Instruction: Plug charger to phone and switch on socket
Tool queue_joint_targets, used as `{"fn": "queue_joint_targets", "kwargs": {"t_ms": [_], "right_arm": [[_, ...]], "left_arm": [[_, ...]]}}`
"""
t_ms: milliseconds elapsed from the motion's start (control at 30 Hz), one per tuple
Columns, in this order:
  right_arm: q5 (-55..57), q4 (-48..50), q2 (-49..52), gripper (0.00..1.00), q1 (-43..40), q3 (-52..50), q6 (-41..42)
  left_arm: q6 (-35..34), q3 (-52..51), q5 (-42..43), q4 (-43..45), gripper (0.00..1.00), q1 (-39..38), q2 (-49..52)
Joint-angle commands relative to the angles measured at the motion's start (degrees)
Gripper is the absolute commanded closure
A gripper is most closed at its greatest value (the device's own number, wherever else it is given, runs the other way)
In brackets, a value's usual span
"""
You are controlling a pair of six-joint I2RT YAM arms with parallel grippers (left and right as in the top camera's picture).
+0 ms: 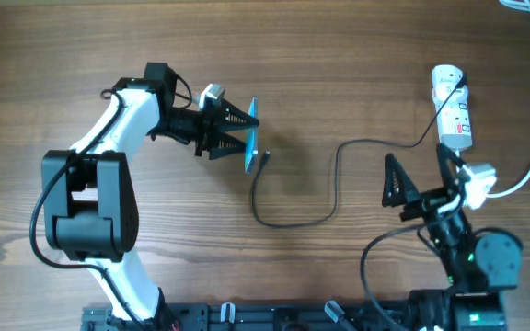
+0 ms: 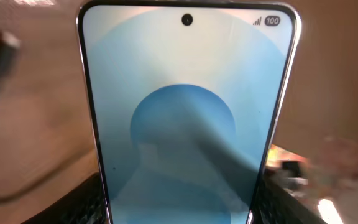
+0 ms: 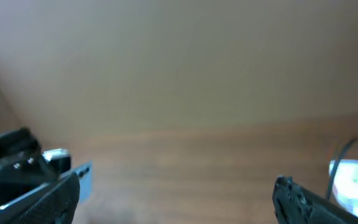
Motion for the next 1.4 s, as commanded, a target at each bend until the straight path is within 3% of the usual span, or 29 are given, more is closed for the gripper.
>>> {"fn": "queue_joint_targets", "kwargs": {"t_ms": [0, 100, 200, 300, 367, 467, 500, 733, 1233, 1367], "right_arm": [[-5.35, -8.74, 13.33, 0.00, 0.17, 15.78, 0.42], [-8.61, -18.45, 26.49, 0.00, 0.17, 30.16, 0.63], [-11.78, -24.83, 37.18, 0.00, 0.17, 37.92, 0.72], [-15.85, -24.30, 44.50, 0.00, 0.17, 38.27, 5.53], [-16.13, -24.04, 49.13, 0.00, 0.15, 38.25, 15.08], [-20.39, -23.37, 53.62, 0.07, 0.17, 38.25, 14.21], [-20.79, -23.85, 55.06, 0.09, 0.68, 38.25, 10.45], [-22.77, -24.55, 62.38, 0.07, 7.65, 38.23, 0.04], [-23.76, -15.80, 77.31, 0.00, 23.58, 38.18, 0.02], [-23.76, -9.94, 81.40, 0.00, 26.77, 38.18, 1.75]], "left_arm": [[-3.98, -0.04, -7.78, 5.97, 0.42, 0.26, -1.81], [-8.61, -0.04, -13.09, 14.19, 0.42, 0.26, -1.81], [-8.83, -0.04, -17.46, 18.58, 0.43, 0.24, -1.81], [-8.76, -0.04, -21.55, 18.95, 0.43, 0.24, -1.81], [-8.17, -0.04, -22.93, 18.60, 0.44, 0.00, -1.79], [-8.13, -0.04, -27.06, 18.51, 0.45, -0.13, -1.81], [-8.13, -0.04, -28.41, 18.49, 0.45, -0.17, -1.79], [-8.09, -0.04, -33.35, 18.82, 0.47, -1.88, -1.79], [-8.11, -0.04, -35.45, 19.37, 0.47, -3.26, -1.79], [-8.17, -0.04, -28.63, 19.06, 0.48, -3.32, -1.79]]}}
